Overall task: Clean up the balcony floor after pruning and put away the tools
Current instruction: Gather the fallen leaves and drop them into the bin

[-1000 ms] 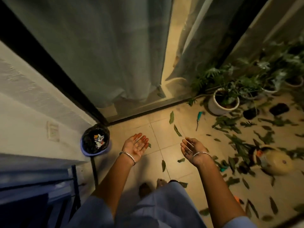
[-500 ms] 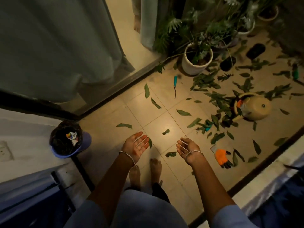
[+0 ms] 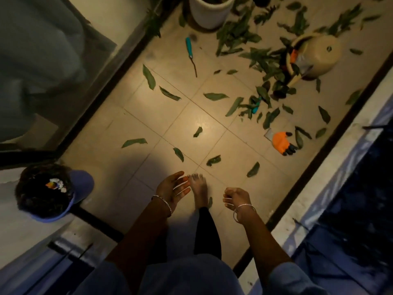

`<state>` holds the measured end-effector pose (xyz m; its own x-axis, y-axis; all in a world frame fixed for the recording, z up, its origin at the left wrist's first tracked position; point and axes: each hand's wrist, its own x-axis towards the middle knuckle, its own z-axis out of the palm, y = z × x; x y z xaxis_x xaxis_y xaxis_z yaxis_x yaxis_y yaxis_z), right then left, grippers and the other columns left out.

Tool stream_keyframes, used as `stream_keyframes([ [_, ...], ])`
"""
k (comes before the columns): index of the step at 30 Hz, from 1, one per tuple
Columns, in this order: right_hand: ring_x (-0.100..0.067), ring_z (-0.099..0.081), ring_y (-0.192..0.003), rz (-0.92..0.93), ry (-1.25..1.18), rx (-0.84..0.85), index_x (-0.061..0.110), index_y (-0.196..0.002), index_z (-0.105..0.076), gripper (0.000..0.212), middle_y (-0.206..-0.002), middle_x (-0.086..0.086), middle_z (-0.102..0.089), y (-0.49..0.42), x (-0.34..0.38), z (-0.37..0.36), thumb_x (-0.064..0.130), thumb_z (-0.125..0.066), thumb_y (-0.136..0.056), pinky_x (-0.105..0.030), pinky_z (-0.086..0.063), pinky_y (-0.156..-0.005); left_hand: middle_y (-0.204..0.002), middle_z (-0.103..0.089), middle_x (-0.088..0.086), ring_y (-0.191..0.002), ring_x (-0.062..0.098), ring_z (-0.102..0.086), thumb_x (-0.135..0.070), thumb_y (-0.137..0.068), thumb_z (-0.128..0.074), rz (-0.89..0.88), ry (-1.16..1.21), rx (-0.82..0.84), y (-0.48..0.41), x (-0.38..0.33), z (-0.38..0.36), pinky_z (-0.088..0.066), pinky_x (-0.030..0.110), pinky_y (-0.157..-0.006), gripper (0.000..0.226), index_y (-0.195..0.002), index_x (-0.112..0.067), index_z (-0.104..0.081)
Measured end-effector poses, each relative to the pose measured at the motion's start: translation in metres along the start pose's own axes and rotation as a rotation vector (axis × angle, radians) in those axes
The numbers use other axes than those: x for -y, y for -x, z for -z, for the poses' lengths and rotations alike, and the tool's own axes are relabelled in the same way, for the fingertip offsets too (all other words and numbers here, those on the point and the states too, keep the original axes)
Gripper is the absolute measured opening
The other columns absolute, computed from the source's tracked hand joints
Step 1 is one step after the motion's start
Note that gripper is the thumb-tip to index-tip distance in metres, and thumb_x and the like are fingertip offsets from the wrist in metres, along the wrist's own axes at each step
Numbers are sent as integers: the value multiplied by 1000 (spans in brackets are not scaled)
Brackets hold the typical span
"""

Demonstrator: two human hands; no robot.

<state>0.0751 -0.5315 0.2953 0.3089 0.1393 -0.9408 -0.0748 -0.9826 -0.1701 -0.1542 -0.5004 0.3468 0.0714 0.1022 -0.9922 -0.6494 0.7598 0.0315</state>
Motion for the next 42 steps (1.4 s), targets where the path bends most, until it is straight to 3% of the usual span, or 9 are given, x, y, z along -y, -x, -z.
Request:
stream_keyframes([
  [7,-28,-58,-63,-30,31,-211,12,-78,-66,15,-85,-25,-69,-50,-129,-9,-2,-64,-83,-36,-50,-60,-98,-71,12,-97,28,-65,-20,-95,-56,40,-122,68,-53,25,28,-53,38,-84,18,-98,-7,-68],
  [12,-35,-69,-82,-18,88,-299,21,-76,-69,13,-84,-11,-73,-111,-187,-26,11,-76,-73,-49,-58,-82,-104,-69,11,-99,25,-65,-21,-95,-56,36,-195,56,-104,38,40,-53,36,-81,21,-109,-8,-66],
  [15,-30,-67,-92,22,148,-331,12,-91,-71,13,-95,-10,-73,-145,-198,-42,11,-75,-79,-36,-53,-90,-104,-67,11,-98,25,-64,-15,-95,-51,23,-218,63,-141,45,39,-52,36,-80,20,-109,-9,-65],
  [18,-29,-65,-97,62,168,-353,6,-101,-68,19,-100,-12,-72,-203,-219,-57,11,-73,-83,-26,-46,-84,-102,-66,10,-96,25,-63,-13,-98,-45,18,-259,76,-188,56,35,-52,37,-86,23,-111,-9,-63],
  [23,-32,-64,-102,75,200,-357,5,-114,-59,30,-106,-17,-69,-300,-252,-89,18,-70,-89,-24,-41,-76,-98,-66,8,-93,23,-62,-17,-98,-43,27,-376,126,-270,71,26,-49,37,-90,24,-109,-10,-63],
  [27,-29,-57,-106,157,204,-408,7,-123,-56,44,-116,-15,-59,-363,-272,-109,13,-75,-83,-19,-36,-82,-103,-68,6,-96,21,-64,-21,-100,-43,6,-492,147,-344,65,15,-50,37,-88,27,-111,-12,-65],
  [31,-26,-55,-99,177,263,-491,13,-108,-57,27,-107,-6,-52,-401,-281,-117,9,-68,-84,-26,-38,-79,-102,-71,3,-94,18,-66,-24,-100,-45,-43,-522,161,-407,50,0,-53,33,-79,25,-108,-15,-68],
  [36,-15,-68,-81,430,-30,-529,15,-82,-63,27,-83,2,-67,-413,-271,-123,-11,-64,-81,-31,-56,-75,-97,-69,3,-87,17,-66,-22,-99,-45,-27,-542,170,-457,53,-19,-53,31,-74,25,-105,-14,-68],
  [42,-5,-57,-64,606,-461,-616,12,-84,-53,36,-73,0,-62,-417,-151,-128,4,-85,-71,-21,-52,-65,-89,-69,3,-78,16,-66,-23,-99,-44,-49,-644,270,-494,58,-39,-52,30,-72,24,-103,-14,-65],
])
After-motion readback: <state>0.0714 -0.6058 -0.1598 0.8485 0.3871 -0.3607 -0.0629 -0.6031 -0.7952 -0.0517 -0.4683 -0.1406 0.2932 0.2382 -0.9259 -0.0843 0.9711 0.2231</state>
